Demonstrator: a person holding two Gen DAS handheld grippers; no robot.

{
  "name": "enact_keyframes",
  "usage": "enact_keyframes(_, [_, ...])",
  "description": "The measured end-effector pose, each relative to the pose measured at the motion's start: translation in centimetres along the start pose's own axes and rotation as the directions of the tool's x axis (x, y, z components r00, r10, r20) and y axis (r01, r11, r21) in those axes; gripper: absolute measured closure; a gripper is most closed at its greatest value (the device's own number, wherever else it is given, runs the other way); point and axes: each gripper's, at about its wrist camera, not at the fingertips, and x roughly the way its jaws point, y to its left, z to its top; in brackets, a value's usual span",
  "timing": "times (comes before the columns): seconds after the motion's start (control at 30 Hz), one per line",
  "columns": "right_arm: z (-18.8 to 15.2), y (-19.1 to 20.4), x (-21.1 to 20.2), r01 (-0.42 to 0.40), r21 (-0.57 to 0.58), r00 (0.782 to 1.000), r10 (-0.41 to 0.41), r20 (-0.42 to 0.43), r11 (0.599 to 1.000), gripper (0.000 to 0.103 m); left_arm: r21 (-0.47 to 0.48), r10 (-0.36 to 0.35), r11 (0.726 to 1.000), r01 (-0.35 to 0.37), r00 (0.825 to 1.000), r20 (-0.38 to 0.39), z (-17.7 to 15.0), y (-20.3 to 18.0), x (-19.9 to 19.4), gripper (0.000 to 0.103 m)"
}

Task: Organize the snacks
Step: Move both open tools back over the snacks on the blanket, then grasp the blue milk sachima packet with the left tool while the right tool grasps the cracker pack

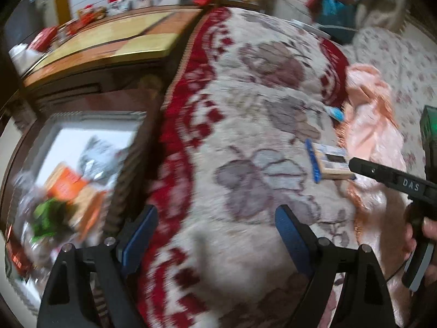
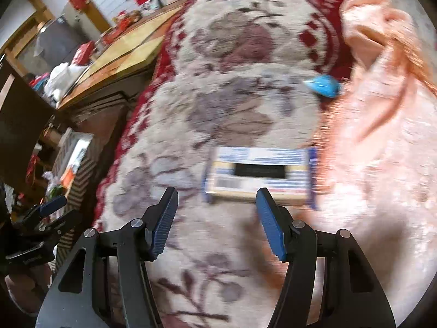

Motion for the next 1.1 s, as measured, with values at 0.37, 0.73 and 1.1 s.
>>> enact_keyframes(0.37, [0.2,-6.0,-1.8,0.051,0.068,0.999,-0.050,-0.008,0.996,0.043,0.083,-0.162,0.982,0.169,0.983,-0.085,6.5,-8.5,5.0,0.014])
enact_keyframes(0.73, [-0.1,-9.9,-1.9,-0.025,0.237,1.000,0.027,-0.006,0.971,0.043,0.141,-0.230,0.958,0.250,0.962,-0.149,15.1,-19.0,12.3,0.014])
enact_keyframes(1.1, [0.3,-9.6,-2.3,-0.034,0.220,0.999,0.034,0.004,0.975,0.043,0.237,-0.139,0.952,0.193,0.964,-0.225,18.5,-26.3,19.9,0.015])
